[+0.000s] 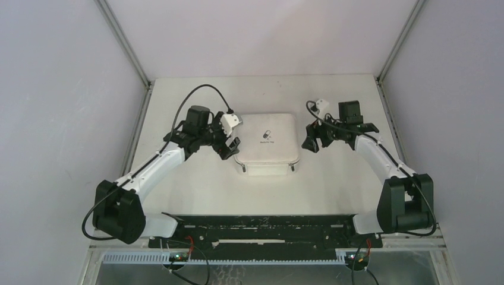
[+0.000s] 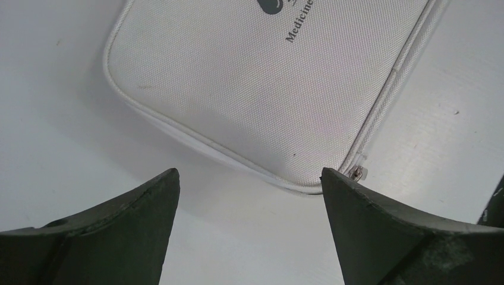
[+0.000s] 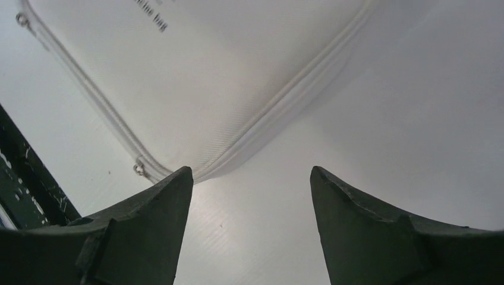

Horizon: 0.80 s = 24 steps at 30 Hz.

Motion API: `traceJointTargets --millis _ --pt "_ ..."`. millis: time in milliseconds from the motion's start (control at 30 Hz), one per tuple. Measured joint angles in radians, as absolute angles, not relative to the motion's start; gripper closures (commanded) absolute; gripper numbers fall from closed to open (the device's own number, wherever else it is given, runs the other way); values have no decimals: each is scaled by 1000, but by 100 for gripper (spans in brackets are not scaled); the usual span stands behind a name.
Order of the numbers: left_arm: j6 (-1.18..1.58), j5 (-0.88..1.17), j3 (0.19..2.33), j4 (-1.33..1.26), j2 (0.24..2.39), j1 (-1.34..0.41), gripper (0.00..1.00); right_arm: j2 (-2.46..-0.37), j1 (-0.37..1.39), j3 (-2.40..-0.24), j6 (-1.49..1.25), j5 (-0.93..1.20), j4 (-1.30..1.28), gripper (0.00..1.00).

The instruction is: Organize the medicine kit

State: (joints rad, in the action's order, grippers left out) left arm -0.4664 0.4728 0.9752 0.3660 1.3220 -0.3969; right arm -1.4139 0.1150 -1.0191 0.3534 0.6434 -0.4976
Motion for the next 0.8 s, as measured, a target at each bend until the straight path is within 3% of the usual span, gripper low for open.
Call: traceJointTargets --millis 267,633,800 --pt "-602 413 976 338 1380 -513 8 -1380 237 -838 435 635 -406 32" --pt "-681 374 1009 319 1439 -565 11 -1361 271 -812 443 631 -377 33" --pt "-684 368 1009 319 1454 -588 12 -1362 271 -810 439 638 -368 42"
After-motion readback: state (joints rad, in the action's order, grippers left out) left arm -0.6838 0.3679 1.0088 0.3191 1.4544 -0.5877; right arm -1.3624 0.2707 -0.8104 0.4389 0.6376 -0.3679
